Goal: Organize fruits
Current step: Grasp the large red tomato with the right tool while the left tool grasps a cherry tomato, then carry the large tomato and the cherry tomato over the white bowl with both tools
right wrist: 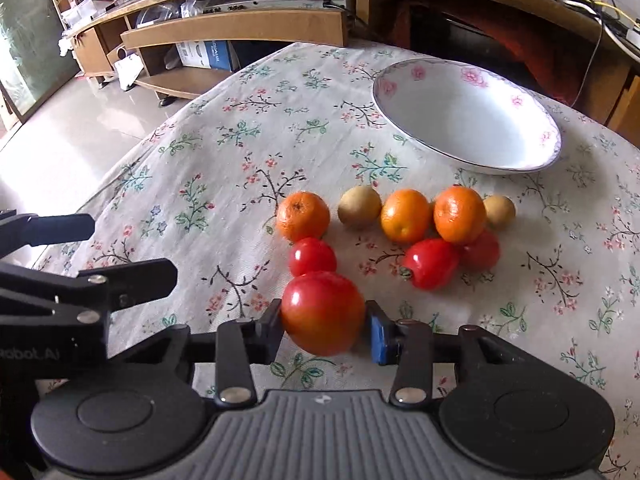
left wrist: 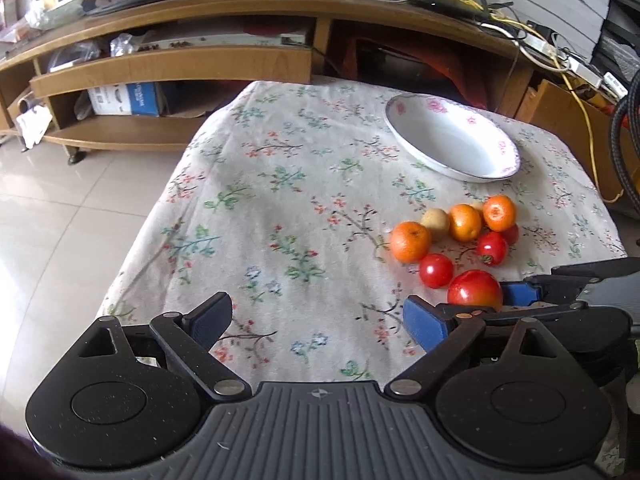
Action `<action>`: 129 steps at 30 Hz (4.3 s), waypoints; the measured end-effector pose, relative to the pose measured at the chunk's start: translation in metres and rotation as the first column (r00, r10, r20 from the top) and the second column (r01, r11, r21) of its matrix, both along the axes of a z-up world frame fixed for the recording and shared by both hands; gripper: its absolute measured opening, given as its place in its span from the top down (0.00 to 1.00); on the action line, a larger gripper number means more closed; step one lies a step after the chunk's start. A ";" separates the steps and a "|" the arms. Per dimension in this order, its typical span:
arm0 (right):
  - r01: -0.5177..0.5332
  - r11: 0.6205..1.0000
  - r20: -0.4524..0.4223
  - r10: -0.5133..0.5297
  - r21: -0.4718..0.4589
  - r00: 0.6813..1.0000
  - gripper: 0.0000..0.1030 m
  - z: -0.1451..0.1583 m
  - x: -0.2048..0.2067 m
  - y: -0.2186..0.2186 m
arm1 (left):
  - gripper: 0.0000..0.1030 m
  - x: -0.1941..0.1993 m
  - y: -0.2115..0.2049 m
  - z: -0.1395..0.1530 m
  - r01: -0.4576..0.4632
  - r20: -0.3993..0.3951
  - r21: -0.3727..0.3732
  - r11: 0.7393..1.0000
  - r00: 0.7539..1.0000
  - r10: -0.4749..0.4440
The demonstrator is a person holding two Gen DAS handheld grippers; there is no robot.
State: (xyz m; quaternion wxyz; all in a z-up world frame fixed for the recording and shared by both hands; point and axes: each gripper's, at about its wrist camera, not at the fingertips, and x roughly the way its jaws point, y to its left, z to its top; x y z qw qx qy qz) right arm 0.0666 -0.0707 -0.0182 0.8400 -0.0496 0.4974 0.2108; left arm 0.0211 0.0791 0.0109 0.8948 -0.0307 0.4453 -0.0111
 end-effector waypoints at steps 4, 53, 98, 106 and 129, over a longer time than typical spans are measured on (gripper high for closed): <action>0.019 0.999 -0.006 -0.019 0.030 1.000 0.68 0.008 -0.011 -0.021 | 0.08 0.004 -0.010 -0.003 0.039 -0.004 -0.038 0.999 0.999 -0.040; 0.228 0.972 0.074 -0.232 0.063 0.970 0.68 0.049 -0.024 -0.119 | 0.72 0.036 -0.080 -0.010 0.188 -0.003 -0.101 0.977 0.982 -0.190; 0.186 0.979 0.127 -0.196 0.082 0.972 0.68 0.064 0.056 -0.098 | 0.67 0.103 -0.103 0.014 0.270 0.078 0.005 0.963 0.960 -0.269; 0.180 0.981 0.113 -0.188 0.078 0.976 0.68 0.044 0.114 -0.099 | 0.68 0.145 -0.107 0.003 0.252 0.067 0.046 0.967 0.965 -0.255; 0.116 0.992 0.105 -0.121 0.050 0.987 0.67 0.011 0.151 -0.095 | 0.68 0.172 -0.112 -0.019 0.248 0.017 0.129 0.960 0.968 -0.252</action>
